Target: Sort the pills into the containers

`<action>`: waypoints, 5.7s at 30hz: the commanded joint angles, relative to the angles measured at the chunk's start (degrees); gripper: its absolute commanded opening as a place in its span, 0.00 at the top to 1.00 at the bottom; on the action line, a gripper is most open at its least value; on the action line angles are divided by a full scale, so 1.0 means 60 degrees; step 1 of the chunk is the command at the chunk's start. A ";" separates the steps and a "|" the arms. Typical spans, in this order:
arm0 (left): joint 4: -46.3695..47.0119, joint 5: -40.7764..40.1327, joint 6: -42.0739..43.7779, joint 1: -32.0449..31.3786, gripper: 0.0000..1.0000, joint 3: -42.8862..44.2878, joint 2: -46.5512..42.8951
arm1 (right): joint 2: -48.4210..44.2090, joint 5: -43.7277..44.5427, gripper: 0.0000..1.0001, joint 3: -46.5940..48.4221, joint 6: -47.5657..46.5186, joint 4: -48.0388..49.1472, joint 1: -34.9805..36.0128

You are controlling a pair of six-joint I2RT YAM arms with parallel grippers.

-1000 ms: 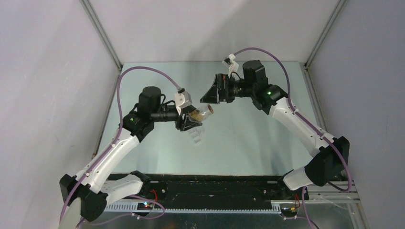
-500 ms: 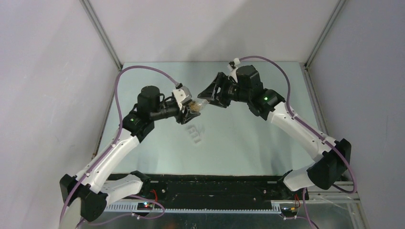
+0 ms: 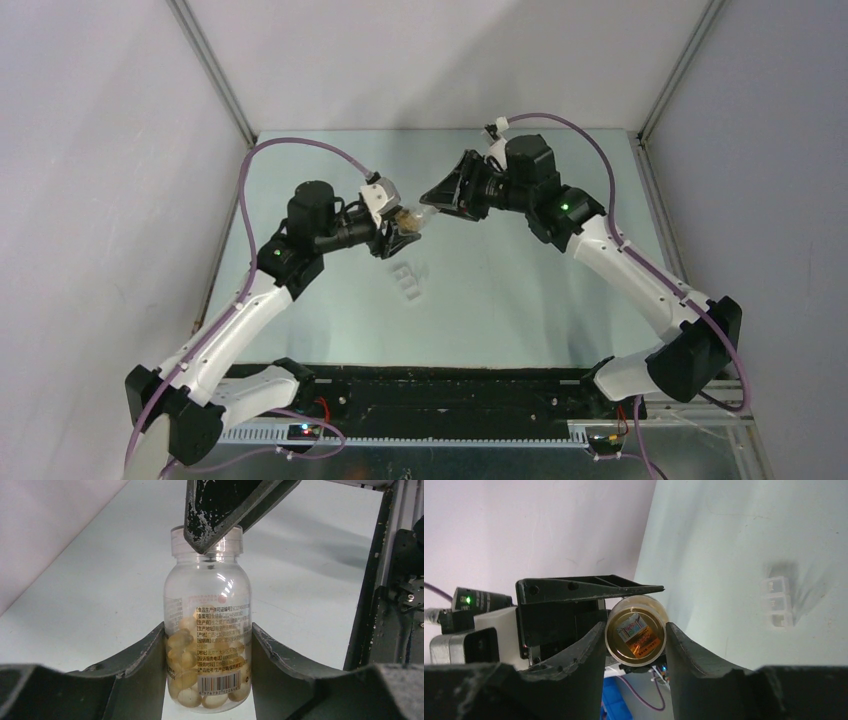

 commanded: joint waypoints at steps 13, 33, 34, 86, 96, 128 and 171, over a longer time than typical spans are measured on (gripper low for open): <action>-0.0430 0.2240 -0.0342 -0.0016 1.00 0.0654 -0.0075 | -0.0191 -0.5762 0.12 -0.0565 -0.4786 0.2583 -0.1811; -0.0080 -0.0134 0.0418 -0.0020 1.00 0.0518 0.0066 | -0.0422 0.0514 0.43 -0.0100 -0.0307 0.0419 -0.0049; -0.0039 -0.0136 0.0395 -0.0020 1.00 0.0496 0.0046 | -0.0440 0.0441 0.46 -0.0131 -0.0310 0.0567 -0.0026; -0.1507 0.6203 -0.0785 -0.0020 1.00 0.1349 0.0510 | -0.1363 -0.6113 0.72 0.0349 -0.7988 0.0758 -0.1827; -0.4615 0.4983 0.2536 -0.0020 1.00 0.1947 0.0454 | 0.0234 -0.6376 0.74 0.3514 -1.0486 -0.4559 -0.1433; 0.0625 -0.1778 0.0062 -0.0020 1.00 -0.1630 -0.2324 | 0.1498 0.4540 0.62 -0.1455 -0.4919 -0.2649 -0.2266; 0.1422 -0.3078 -0.1108 -0.0020 1.00 -0.3100 -0.2095 | 0.3578 -0.1260 0.34 -0.1570 -0.6106 0.1013 0.0605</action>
